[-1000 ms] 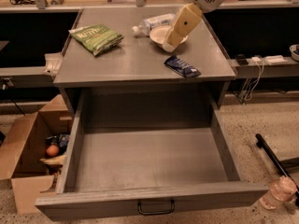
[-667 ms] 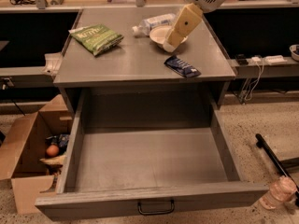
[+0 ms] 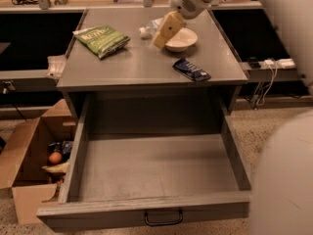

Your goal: Place green jalapeno chip bag into top drawer

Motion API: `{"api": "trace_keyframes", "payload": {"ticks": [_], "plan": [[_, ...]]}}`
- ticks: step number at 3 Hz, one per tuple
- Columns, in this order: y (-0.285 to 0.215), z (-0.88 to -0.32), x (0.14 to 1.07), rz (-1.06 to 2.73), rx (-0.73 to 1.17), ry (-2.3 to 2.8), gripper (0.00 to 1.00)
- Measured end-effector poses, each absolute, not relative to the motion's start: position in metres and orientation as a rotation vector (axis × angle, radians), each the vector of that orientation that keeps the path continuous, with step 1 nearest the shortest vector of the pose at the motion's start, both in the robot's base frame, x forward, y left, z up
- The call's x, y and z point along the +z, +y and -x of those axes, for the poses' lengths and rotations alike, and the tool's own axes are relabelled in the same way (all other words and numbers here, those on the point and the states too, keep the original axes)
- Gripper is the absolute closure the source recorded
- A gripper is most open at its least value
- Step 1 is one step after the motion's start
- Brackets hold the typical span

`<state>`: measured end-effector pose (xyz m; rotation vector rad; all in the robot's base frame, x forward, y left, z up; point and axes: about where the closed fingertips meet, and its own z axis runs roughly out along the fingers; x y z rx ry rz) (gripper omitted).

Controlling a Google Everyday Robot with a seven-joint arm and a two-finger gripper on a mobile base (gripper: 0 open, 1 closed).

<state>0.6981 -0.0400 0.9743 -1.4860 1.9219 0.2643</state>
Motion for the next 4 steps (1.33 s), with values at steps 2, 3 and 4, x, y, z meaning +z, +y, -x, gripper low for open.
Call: {"api": "trace_keyframes", "payload": {"ticks": [2,3,4], "plan": [[0.028,-0.77,0.959,1.437,0.278,1.898,0.0],[0.035,-0.778,0.949,1.442,0.297,1.895,0.0],[0.052,-0.795,0.933,1.436,0.332,1.899,0.0]]}}
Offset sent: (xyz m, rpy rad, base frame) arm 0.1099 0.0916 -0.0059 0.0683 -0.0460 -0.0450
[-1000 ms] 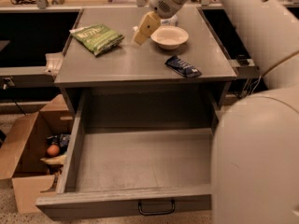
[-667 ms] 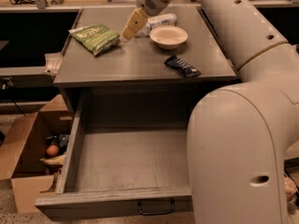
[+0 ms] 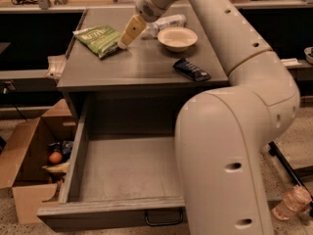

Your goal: Place green jalapeno chip bag into top drawer

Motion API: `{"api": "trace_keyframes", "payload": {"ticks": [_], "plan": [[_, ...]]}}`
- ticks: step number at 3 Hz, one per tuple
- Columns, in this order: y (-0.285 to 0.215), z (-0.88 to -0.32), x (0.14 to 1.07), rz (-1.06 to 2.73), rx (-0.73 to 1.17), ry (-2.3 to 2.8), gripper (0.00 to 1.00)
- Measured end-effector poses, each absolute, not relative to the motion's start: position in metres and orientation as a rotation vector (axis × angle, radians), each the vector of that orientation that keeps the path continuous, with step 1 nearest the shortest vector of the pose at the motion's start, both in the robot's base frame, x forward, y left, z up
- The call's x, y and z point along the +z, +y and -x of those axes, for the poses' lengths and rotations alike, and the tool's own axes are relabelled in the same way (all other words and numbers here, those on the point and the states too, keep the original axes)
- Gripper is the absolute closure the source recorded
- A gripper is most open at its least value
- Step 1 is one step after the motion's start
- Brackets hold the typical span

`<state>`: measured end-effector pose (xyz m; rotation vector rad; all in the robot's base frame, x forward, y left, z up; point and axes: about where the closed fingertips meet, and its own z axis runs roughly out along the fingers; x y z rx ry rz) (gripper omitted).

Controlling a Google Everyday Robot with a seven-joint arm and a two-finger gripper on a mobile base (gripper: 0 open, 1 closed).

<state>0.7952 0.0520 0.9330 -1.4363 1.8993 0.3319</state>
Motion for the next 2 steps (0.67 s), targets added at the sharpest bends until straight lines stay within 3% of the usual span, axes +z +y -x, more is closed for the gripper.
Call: {"api": "trace_keyframes", "payload": {"ticks": [2], "plan": [[0.094,-0.82,0.915,1.412,0.405,1.905,0.0]]}}
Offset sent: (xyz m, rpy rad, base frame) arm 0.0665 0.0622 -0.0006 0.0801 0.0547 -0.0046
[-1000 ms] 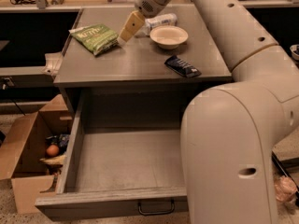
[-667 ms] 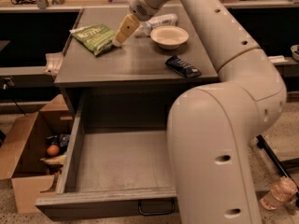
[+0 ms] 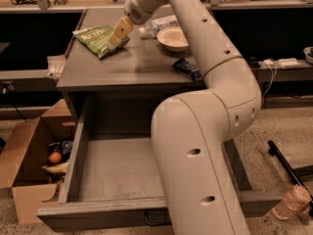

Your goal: Place green jalapeno chip bag into top drawer

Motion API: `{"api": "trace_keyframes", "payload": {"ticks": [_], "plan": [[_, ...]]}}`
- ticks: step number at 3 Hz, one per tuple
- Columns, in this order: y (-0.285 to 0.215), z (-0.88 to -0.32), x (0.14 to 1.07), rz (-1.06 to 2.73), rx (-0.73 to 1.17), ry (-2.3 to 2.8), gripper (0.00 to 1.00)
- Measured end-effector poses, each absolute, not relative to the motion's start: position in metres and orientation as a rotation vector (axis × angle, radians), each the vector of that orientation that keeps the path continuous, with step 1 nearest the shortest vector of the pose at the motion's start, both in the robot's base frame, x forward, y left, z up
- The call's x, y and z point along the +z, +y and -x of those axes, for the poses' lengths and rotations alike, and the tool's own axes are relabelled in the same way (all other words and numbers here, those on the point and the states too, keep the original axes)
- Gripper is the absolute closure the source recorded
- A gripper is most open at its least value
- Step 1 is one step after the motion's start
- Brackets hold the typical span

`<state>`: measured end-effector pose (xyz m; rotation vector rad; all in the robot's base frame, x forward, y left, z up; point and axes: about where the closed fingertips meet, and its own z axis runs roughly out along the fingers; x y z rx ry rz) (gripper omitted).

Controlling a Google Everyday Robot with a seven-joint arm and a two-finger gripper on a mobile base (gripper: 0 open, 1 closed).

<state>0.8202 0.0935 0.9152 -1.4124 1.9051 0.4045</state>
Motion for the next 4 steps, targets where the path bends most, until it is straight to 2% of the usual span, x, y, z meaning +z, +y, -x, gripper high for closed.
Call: {"api": "trace_keyframes", "payload": {"ticks": [2,4], "plan": [[0.128,-0.845,0.901,1.312,0.417,1.949,0.0],[0.131,-0.87,0.878,1.201,0.435,1.983,0.0]]}}
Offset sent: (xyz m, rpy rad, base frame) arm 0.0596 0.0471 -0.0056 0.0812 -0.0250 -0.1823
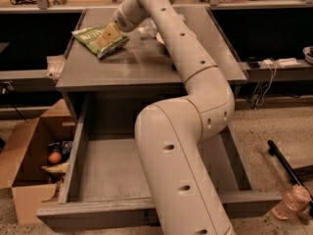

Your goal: Place green jalapeno chip bag into top drawer

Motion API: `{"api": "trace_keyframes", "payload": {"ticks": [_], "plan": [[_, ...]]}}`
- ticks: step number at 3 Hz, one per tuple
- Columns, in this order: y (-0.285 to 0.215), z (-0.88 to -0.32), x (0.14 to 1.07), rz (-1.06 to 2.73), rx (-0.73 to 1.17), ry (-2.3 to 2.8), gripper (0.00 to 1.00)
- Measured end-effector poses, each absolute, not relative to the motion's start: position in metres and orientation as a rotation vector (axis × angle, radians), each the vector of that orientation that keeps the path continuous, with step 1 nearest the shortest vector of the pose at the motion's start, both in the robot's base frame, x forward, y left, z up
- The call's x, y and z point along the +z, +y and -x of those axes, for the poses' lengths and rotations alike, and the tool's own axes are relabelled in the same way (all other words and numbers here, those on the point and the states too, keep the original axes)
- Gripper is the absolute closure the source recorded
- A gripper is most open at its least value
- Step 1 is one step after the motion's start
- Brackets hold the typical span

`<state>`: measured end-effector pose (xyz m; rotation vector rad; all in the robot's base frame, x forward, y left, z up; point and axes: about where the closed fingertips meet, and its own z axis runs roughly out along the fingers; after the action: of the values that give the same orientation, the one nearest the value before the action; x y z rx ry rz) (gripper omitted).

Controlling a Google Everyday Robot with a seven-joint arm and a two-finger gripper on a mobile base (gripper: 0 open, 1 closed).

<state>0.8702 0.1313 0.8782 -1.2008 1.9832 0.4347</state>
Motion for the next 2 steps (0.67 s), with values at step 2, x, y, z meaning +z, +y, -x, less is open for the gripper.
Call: {"api": "trace_keyframes", "payload": {"ticks": [2], "plan": [[0.145,-0.873,0.864,1.239,0.423,1.973,0.0]]}}
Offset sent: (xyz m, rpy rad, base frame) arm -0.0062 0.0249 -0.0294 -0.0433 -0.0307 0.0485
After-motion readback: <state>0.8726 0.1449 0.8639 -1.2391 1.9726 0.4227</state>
